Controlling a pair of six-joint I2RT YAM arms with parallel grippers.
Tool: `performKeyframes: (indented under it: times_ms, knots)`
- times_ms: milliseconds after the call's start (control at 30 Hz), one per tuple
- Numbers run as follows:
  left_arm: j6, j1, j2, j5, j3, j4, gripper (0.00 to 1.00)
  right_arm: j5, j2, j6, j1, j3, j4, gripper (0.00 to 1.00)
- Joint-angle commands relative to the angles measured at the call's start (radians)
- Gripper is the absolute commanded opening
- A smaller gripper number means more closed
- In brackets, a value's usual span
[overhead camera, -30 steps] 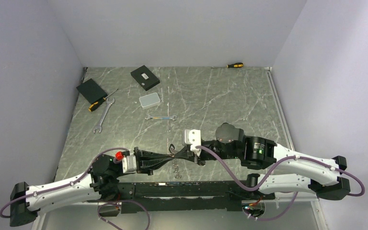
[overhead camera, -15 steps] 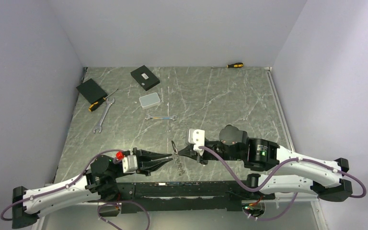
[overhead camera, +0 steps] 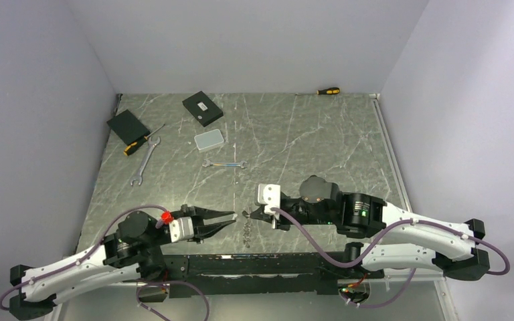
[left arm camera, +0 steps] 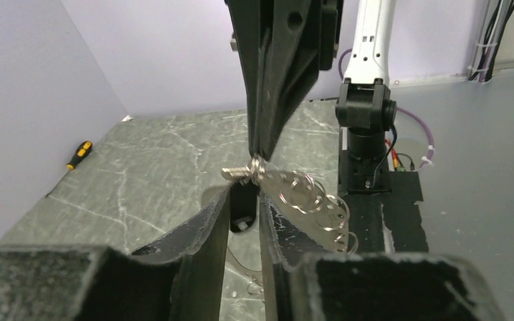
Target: Put the keys on the keyring
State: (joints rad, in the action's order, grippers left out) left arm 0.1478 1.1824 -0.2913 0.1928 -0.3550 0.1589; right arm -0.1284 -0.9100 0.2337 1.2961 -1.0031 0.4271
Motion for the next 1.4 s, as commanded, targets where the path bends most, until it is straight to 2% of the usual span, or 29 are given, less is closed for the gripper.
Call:
performKeyframes:
  times_ms: [0,100,267,433,600,1200,1300,1367]
  knots:
    - [0.140,0.002,-0.054,-0.017,-0.125,-0.187,0.31,-0.018,-0.009,0.027,0.003,-0.051,0.034,0.00]
    - [0.218,0.002,-0.121,-0.003,-0.194,-0.291,0.36,-0.049,-0.010,0.023,0.003,-0.062,0.063,0.00]
    - [0.301,0.002,-0.212,0.021,-0.254,-0.319,0.43,-0.083,0.005,0.022,0.003,-0.074,0.102,0.00]
    - [0.318,0.002,-0.315,0.126,-0.300,-0.340,0.44,-0.088,0.010,0.030,0.003,-0.089,0.134,0.00]
    - [0.297,0.002,-0.350,0.177,-0.292,-0.290,0.46,-0.089,0.017,0.037,0.003,-0.089,0.139,0.00]
    - [0.329,0.002,-0.408,0.206,-0.342,-0.276,0.42,-0.082,0.026,0.047,0.002,-0.052,0.119,0.00]
    - [0.331,0.002,-0.405,0.211,-0.339,-0.278,0.37,-0.082,0.029,0.048,0.002,-0.048,0.109,0.00]
    - [0.335,0.002,-0.409,0.215,-0.337,-0.283,0.30,-0.079,0.030,0.050,0.002,-0.049,0.107,0.00]
